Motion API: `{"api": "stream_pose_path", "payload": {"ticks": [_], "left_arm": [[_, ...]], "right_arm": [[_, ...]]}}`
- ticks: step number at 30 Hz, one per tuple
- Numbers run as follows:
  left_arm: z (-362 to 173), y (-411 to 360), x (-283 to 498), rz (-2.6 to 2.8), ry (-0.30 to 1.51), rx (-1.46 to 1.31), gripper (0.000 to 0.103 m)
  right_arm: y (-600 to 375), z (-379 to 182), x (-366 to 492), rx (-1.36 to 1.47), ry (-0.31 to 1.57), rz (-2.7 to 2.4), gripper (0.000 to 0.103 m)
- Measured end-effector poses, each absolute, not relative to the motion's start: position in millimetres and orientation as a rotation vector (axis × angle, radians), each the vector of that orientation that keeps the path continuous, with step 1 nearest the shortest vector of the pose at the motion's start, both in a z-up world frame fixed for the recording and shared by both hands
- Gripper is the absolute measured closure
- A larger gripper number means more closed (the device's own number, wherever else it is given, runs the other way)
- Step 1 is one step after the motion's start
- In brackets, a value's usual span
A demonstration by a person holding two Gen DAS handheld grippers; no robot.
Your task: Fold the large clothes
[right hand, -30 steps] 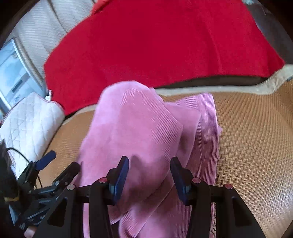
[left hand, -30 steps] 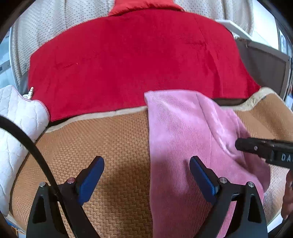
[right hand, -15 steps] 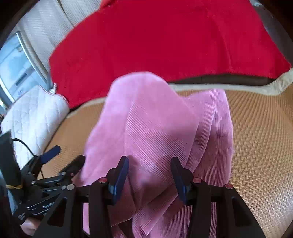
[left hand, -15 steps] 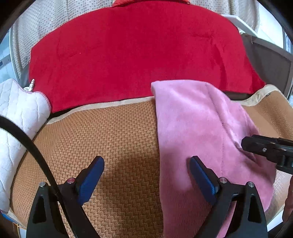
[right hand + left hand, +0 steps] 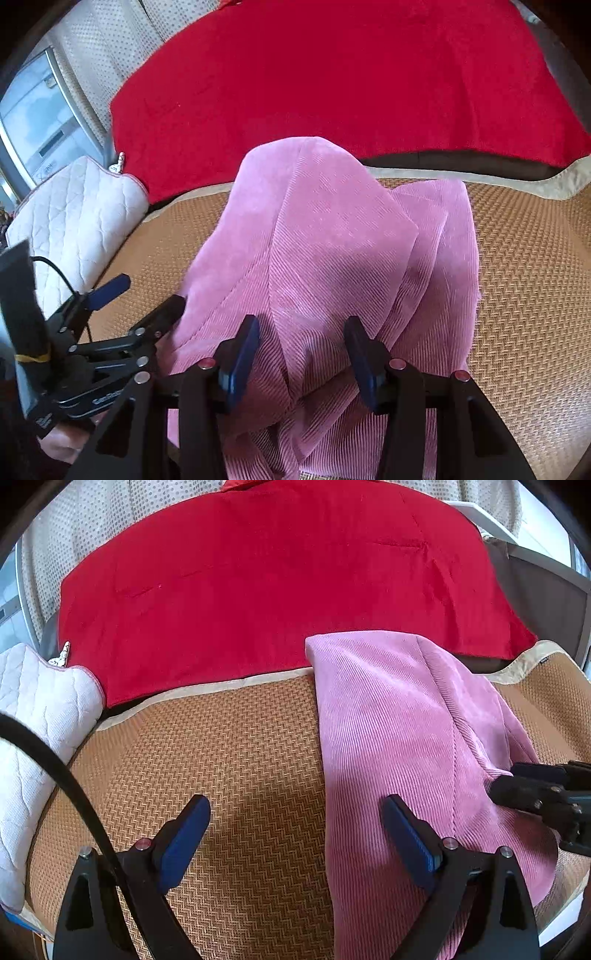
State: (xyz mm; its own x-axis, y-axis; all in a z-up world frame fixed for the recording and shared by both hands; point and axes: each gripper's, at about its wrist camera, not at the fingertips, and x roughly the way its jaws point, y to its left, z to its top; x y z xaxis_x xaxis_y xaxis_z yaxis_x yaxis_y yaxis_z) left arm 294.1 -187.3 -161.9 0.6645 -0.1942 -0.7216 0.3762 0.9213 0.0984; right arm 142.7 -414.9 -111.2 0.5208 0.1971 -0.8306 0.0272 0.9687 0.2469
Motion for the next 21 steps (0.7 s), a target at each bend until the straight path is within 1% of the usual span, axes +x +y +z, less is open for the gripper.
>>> {"api": "stream_pose_path", "payload": {"ticks": [7, 12, 17, 21], "left_arm": [[-164, -188, 299, -0.324, 0.779, 0.256, 0.009], [-168, -191, 301, -0.323, 0.778, 0.261, 0.009], [-169, -192, 298, -0.317, 0.766, 0.268, 0.009], [-172, -191, 301, -0.311, 0.767, 0.268, 0.009]], "right_arm": [[-421, -106, 132, 0.177, 1.028, 0.136, 0.051], [-427, -136, 136, 0.185, 1.104, 0.137, 0.051], [-429, -135, 137, 0.171, 1.086, 0.138, 0.051], [-434, -121, 135, 0.176, 1.051, 0.154, 0.051]]}}
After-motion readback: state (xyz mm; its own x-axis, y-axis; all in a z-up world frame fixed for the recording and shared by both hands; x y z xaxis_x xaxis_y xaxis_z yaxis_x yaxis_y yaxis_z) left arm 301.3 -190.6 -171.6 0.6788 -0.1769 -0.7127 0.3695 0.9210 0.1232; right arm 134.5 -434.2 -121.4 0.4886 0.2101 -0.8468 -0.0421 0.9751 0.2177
